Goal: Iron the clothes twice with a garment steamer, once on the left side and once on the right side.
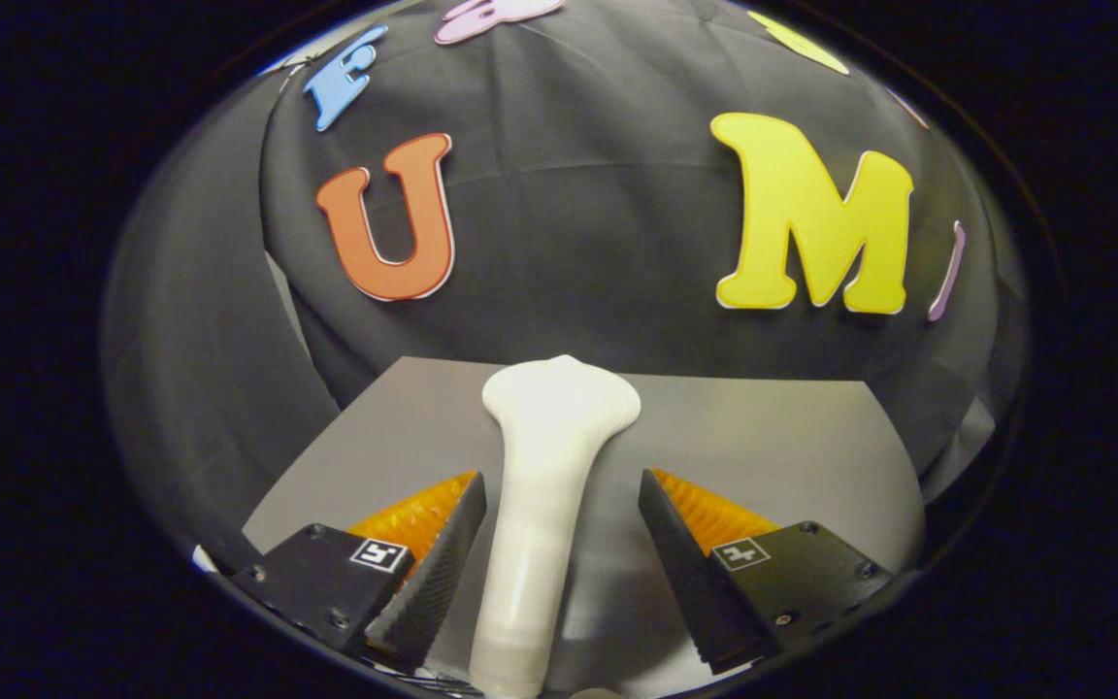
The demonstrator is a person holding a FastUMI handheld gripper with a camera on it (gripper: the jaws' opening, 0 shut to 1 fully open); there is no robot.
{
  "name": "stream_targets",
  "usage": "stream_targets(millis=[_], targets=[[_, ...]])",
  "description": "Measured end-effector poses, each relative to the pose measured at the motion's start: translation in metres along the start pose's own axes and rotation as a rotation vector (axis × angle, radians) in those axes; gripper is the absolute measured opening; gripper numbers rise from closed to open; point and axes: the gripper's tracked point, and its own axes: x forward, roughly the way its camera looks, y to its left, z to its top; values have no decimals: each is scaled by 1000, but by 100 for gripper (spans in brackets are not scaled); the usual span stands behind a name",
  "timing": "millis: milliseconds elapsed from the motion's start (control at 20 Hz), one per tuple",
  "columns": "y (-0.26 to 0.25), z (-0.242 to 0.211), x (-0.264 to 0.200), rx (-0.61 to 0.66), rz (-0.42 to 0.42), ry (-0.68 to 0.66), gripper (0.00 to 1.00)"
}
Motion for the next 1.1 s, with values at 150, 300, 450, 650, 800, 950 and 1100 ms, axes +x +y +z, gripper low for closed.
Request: stream_targets(millis=[150,300,450,650,800,950,1100], targets=[[2,-4,10,-25,-9,70,91],[2,-12,17,-45,-15,120,80],[6,-13,11,-28,-29,138,67],[16,-12,4,71,47,149,44],[14,-7,-20,85,90,96,41],[10,-5,-59,118,145,32,40],[0,-3,-110,159,206,-50,39]])
